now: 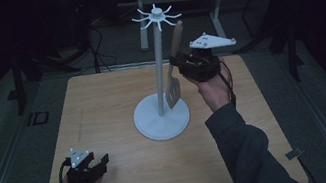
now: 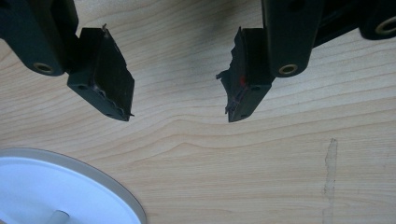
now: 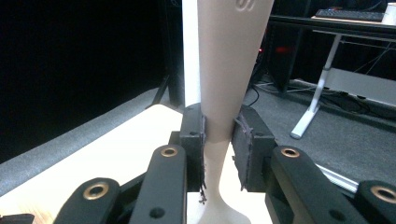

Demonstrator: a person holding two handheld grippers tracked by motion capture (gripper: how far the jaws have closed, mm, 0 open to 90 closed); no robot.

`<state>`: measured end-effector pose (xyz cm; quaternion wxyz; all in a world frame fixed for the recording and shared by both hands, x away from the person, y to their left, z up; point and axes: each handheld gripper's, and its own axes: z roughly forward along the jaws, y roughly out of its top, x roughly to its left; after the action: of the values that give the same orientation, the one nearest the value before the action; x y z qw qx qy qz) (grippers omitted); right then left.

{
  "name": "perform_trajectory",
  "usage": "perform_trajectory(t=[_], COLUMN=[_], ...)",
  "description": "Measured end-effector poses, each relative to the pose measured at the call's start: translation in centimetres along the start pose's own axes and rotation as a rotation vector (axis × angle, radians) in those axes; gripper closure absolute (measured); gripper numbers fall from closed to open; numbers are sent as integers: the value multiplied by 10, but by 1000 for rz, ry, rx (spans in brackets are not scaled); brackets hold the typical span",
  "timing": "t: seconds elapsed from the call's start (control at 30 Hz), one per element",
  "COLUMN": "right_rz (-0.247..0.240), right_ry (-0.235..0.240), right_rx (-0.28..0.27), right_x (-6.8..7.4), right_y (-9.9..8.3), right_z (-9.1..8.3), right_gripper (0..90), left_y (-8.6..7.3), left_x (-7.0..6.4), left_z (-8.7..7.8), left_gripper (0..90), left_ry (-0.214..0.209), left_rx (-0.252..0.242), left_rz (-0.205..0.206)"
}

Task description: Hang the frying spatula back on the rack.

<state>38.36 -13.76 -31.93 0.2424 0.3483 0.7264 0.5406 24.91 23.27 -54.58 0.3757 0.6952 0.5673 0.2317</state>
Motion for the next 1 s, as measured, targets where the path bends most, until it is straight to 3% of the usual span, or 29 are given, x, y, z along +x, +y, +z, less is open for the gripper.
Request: perform_trajectory(t=[1.0], right_rz=[-5], right_ry=[4], right_rx=[23], right_x=[2], right_y=[7], right_z=[13], right_gripper=[749], left_y=[-1], left_x=[1], left_z=[-1], left_gripper=[419], left_ry=[7], left_rx=[2], left_rz=[-7])
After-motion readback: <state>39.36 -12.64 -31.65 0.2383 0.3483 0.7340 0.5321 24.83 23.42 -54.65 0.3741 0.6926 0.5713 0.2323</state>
